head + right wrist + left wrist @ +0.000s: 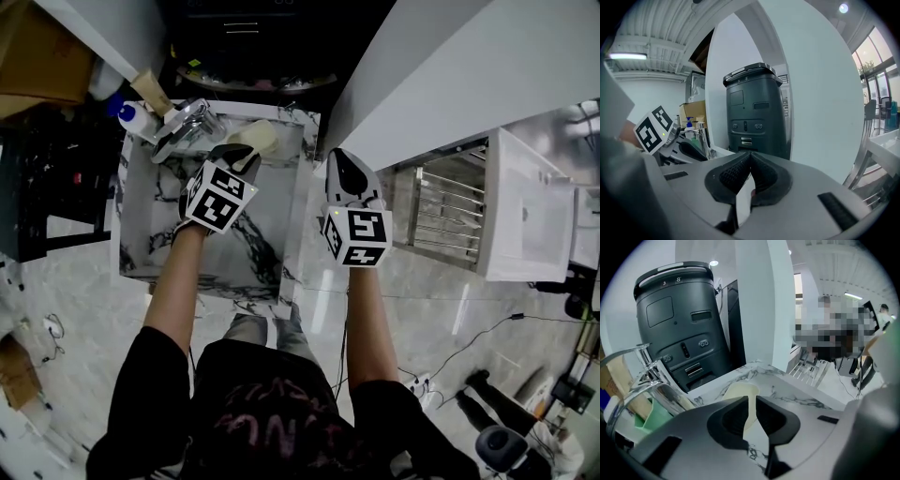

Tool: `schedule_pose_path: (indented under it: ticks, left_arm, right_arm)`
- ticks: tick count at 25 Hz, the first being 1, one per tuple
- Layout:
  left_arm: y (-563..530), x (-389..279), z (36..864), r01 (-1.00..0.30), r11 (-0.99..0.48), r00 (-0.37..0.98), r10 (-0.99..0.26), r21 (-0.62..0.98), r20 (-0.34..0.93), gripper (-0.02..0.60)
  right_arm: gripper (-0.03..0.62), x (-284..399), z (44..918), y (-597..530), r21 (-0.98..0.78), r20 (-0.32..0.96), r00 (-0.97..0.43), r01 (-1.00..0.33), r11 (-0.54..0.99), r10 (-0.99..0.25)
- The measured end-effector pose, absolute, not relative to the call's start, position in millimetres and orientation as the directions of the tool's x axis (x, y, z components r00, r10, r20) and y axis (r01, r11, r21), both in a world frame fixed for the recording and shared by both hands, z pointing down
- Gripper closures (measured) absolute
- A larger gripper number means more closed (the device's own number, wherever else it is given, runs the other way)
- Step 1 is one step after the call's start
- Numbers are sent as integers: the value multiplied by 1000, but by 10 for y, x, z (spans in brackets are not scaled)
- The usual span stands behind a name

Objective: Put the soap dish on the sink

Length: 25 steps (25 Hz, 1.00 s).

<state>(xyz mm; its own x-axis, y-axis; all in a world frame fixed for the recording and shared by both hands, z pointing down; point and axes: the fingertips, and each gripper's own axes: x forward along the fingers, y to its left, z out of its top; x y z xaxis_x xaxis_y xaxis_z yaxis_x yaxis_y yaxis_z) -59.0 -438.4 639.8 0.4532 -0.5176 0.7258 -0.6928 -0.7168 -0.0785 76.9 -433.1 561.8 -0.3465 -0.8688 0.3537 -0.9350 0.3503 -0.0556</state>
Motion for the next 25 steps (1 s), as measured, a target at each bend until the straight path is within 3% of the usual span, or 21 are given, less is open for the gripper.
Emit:
schedule_pose_path:
  ticks: [11, 25]
  left_arm:
    - [-4146, -695, 5889, -790, -610, 440, -637, -65, 633, 565]
    - [-3845, -880, 5035, -856, -507, 410, -782, -96, 470, 566]
  right_arm:
    - [582, 785, 5315, -4059, -46, 323, -346, -936, 350, -881]
    - [582, 762, 4853, -3659, -27, 276, -359, -930, 366, -892]
